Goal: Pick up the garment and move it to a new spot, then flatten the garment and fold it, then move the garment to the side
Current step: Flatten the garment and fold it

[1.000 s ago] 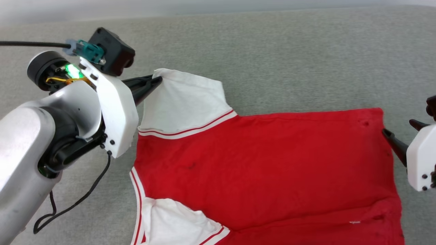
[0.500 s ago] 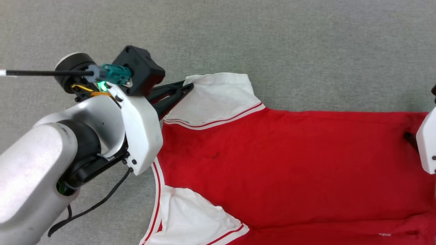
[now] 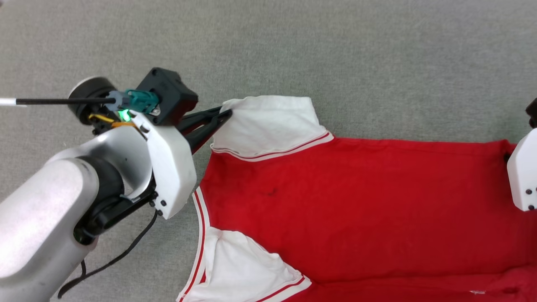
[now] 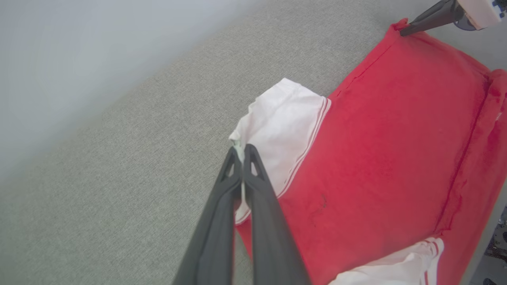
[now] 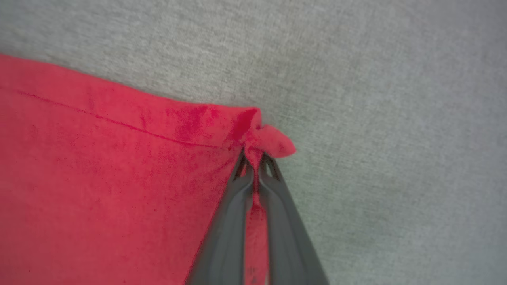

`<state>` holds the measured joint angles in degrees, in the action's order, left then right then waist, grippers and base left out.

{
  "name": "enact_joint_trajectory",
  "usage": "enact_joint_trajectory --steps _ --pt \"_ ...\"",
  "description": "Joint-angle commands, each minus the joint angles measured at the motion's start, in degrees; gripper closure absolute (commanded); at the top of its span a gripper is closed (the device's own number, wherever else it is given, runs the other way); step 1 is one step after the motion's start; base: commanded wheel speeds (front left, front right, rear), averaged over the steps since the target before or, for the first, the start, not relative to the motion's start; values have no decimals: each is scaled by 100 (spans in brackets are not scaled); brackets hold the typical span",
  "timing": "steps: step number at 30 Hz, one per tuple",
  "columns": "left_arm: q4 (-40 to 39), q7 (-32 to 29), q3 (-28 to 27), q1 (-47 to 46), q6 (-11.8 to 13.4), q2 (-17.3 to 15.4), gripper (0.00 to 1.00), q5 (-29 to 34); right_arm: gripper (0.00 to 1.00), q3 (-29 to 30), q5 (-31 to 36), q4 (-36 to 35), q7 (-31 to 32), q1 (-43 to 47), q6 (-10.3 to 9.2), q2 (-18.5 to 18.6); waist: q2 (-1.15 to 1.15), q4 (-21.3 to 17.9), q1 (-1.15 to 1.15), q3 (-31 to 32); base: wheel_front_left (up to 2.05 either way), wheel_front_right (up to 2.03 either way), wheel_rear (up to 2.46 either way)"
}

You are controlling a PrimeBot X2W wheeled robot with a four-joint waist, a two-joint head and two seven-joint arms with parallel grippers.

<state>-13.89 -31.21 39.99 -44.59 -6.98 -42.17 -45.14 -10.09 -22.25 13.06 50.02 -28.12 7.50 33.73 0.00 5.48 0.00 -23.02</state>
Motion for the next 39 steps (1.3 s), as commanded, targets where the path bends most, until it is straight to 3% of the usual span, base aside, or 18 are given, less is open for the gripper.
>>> enact_joint_trajectory --steps 1,10,24,33,39 --pt "64 91 -43 170 57 -31 100 -32 100 96 -120 44 -173 -41 -2 -127 0 -55 0 181 0 0 0" --pt "88 442 -192 985 426 -305 100 -248 100 487 -382 -423 -520 536 -2 -269 0 -270 0 915 0 0 0" --pt "-480 890 -212 2961 1278 -760 100 -795 100 905 -592 -1443 -993 2595 -3 -584 0 -404 0 1573 0 0 0" --pt "-485 833 40 3874 1421 -1060 100 -1050 100 762 -664 -1491 -1155 3286 -3 -338 0 -412 0 1644 0 0 0" --pt "-162 841 214 4050 1355 -907 100 -1088 100 430 -779 -1394 -1405 3436 -3 -19 0 -421 0 1581 0 0 0"
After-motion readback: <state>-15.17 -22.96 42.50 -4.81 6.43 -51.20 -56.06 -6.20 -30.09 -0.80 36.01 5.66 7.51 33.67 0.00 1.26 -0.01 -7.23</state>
